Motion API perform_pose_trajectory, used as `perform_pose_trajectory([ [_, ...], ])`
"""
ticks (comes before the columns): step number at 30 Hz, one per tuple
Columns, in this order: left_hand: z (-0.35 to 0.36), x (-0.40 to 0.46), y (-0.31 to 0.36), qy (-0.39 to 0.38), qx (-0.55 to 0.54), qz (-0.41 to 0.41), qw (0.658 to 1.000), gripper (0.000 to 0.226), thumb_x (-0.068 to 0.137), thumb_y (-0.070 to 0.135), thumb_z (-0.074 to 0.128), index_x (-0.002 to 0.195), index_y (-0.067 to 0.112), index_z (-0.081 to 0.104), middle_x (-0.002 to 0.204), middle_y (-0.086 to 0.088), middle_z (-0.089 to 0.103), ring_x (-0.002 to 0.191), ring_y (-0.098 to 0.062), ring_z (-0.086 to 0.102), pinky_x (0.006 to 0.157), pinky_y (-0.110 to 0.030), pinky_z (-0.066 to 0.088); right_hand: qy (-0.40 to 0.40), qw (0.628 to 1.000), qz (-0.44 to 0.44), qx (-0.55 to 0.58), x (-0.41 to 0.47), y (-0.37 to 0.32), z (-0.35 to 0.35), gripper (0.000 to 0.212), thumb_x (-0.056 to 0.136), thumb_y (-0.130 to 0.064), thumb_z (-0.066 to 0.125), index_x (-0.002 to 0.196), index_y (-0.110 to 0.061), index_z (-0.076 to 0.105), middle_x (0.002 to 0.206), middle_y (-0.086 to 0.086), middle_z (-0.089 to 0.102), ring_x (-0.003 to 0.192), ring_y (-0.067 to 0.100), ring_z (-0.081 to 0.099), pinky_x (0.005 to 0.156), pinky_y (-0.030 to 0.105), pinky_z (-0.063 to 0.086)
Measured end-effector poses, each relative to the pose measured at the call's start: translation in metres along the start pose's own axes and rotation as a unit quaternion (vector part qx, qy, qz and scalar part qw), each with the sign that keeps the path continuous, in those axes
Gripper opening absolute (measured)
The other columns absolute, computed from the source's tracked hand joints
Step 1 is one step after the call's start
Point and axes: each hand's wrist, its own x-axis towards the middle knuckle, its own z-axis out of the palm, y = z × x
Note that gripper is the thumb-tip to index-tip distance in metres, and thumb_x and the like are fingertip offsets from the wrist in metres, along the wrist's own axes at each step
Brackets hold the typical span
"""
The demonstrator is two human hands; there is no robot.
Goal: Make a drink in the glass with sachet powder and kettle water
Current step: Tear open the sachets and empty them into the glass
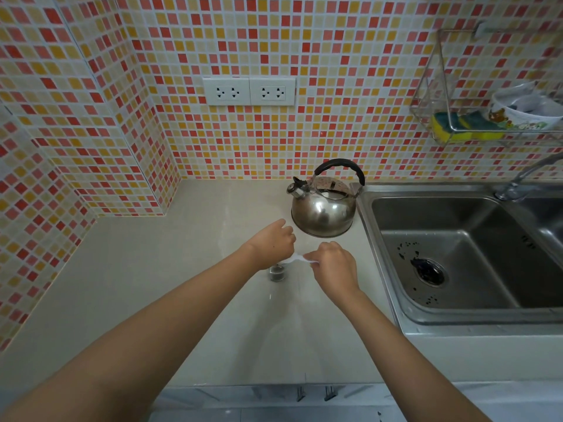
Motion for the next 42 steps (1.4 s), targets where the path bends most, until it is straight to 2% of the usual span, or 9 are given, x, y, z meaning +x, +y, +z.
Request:
perform_pose_trajectory([
  [5, 0.002, 0.002, 0.000, 0.016, 0.006, -0.008, 1.000, 0.023, 0.085, 0.017, 0.068, 0.106, 0.011, 0.069, 0.107, -0.008, 0.064, 0.103, -0.025, 0.053, 0.089, -0.035, 0.038, 0.003, 1.000, -0.008, -0.001, -0.002, -0.001, -0.001, 0.035, 0.088, -0.005, 0.055, 0.112, -0.024, 0.071, 0.087, 0.009, 0.065, 0.085, 0.024, 0.057, 0.067, 0.032, 0.048],
  [8, 0.003, 0.002, -0.001, 0.012, 0.000, -0.014, 1.000, 0.019, 0.087, 0.017, 0.065, 0.104, 0.010, 0.069, 0.103, -0.007, 0.066, 0.099, -0.024, 0.054, 0.087, -0.034, 0.036, 0.022, 1.000, -0.004, -0.003, -0.003, -0.002, -0.001, 0.031, 0.083, 0.000, 0.057, 0.093, -0.021, 0.076, 0.072, 0.008, 0.058, 0.073, 0.022, 0.052, 0.056, 0.029, 0.039],
  [10, 0.003, 0.001, -0.003, 0.010, -0.006, -0.019, 1.000, 0.017, 0.088, 0.018, 0.064, 0.103, 0.010, 0.068, 0.102, -0.008, 0.067, 0.098, -0.024, 0.055, 0.086, -0.033, 0.036, 0.026, 1.000, -0.002, -0.011, -0.002, -0.003, -0.002, 0.029, 0.081, 0.001, 0.055, 0.085, -0.019, 0.076, 0.067, 0.006, 0.052, 0.069, 0.021, 0.047, 0.054, 0.028, 0.032],
  [14, 0.005, 0.001, -0.004, 0.019, -0.011, -0.025, 0.999, 0.022, 0.087, 0.019, 0.067, 0.107, 0.010, 0.068, 0.105, -0.009, 0.066, 0.099, -0.024, 0.055, 0.086, -0.033, 0.037, 0.011, 1.000, -0.006, -0.020, -0.002, -0.003, -0.002, 0.031, 0.085, -0.002, 0.050, 0.092, -0.020, 0.075, 0.072, 0.004, 0.050, 0.074, 0.019, 0.048, 0.057, 0.027, 0.034],
  [19, 0.007, 0.001, -0.003, 0.028, -0.036, -0.033, 0.998, 0.022, 0.088, 0.017, 0.066, 0.108, 0.008, 0.069, 0.105, -0.010, 0.066, 0.097, -0.024, 0.055, 0.083, -0.033, 0.038, 0.011, 1.000, -0.014, -0.023, -0.002, -0.001, -0.001, 0.031, 0.086, -0.005, 0.050, 0.098, -0.021, 0.074, 0.081, 0.008, 0.060, 0.081, 0.021, 0.053, 0.059, 0.027, 0.037],
  [24, 0.008, 0.003, -0.004, 0.023, -0.043, -0.034, 0.998, 0.020, 0.089, 0.017, 0.065, 0.106, 0.008, 0.070, 0.101, -0.010, 0.068, 0.093, -0.024, 0.058, 0.083, -0.033, 0.038, 0.016, 0.999, -0.021, -0.029, -0.002, 0.002, 0.000, 0.033, 0.086, -0.004, 0.051, 0.101, -0.022, 0.074, 0.081, 0.007, 0.061, 0.081, 0.021, 0.053, 0.059, 0.027, 0.038],
  [28, 0.009, 0.003, -0.003, 0.027, -0.030, -0.030, 0.999, 0.024, 0.087, 0.017, 0.067, 0.108, 0.008, 0.069, 0.106, -0.011, 0.066, 0.098, -0.025, 0.056, 0.089, -0.035, 0.039, 0.014, 0.999, -0.027, -0.033, -0.002, 0.004, 0.001, 0.027, 0.088, -0.011, 0.052, 0.102, -0.022, 0.073, 0.084, 0.006, 0.062, 0.084, 0.021, 0.053, 0.061, 0.028, 0.039],
  [37, 0.007, 0.002, -0.003, 0.029, -0.015, -0.042, 0.999, 0.025, 0.086, 0.012, 0.067, 0.110, 0.008, 0.067, 0.107, -0.011, 0.064, 0.098, -0.026, 0.055, 0.084, -0.034, 0.040, 0.028, 0.997, -0.061, -0.048, -0.003, 0.005, 0.001, 0.024, 0.090, -0.013, 0.056, 0.107, -0.018, 0.073, 0.084, 0.010, 0.067, 0.082, 0.025, 0.058, 0.065, 0.032, 0.043],
  [42, 0.009, -0.001, -0.005, 0.033, -0.028, -0.065, 0.997, 0.030, 0.086, 0.010, 0.066, 0.116, 0.004, 0.063, 0.108, -0.012, 0.062, 0.096, -0.026, 0.054, 0.081, -0.034, 0.040, 0.023, 0.999, 0.009, -0.027, -0.008, 0.010, 0.000, 0.021, 0.093, -0.020, 0.052, 0.098, -0.018, 0.072, 0.082, 0.004, 0.070, 0.074, 0.022, 0.062, 0.063, 0.031, 0.051],
])
